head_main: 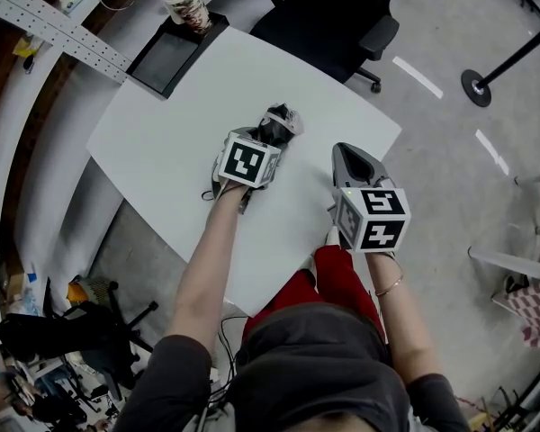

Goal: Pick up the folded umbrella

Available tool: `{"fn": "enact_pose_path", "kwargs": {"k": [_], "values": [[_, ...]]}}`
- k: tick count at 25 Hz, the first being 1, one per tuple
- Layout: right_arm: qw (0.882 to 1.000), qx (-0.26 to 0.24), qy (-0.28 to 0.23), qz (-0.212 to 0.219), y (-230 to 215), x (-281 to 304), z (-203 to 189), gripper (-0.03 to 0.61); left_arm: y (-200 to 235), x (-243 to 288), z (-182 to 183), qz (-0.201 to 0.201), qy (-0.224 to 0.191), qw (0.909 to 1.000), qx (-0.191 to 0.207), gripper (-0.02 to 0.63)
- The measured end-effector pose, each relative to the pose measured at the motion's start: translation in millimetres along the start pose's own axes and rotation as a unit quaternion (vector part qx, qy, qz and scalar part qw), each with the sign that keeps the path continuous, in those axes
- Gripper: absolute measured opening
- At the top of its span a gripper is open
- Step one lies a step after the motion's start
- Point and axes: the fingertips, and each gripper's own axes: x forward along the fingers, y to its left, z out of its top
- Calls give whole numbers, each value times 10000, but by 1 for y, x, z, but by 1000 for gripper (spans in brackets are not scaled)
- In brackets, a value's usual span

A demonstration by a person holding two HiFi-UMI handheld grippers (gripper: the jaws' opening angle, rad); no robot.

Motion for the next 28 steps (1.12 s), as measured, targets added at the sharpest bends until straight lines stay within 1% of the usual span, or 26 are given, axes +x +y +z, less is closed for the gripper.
{"fn": "enact_pose_path", "kwargs": {"k": [9,17,20,24,28], "values": [[10000,-23,66,-8,-4,3,-3,18,3,13,-4,101,214,9997,-36,305],[10000,20,53,-51,-8,0,-4,18,3,18,-10,130,466,9988,47,302],[10000,15,48,-49,-8,-2,-4,18,1,18,-9,115,441,9989,48,276],[10000,5,4,-58,-7,-3,-1,18,1,20,-7,245,354,9989,193,244],[10000,2,-16,-87,-5,-7,0,18,2,16,-13,362,441,9979,316,233]]}}
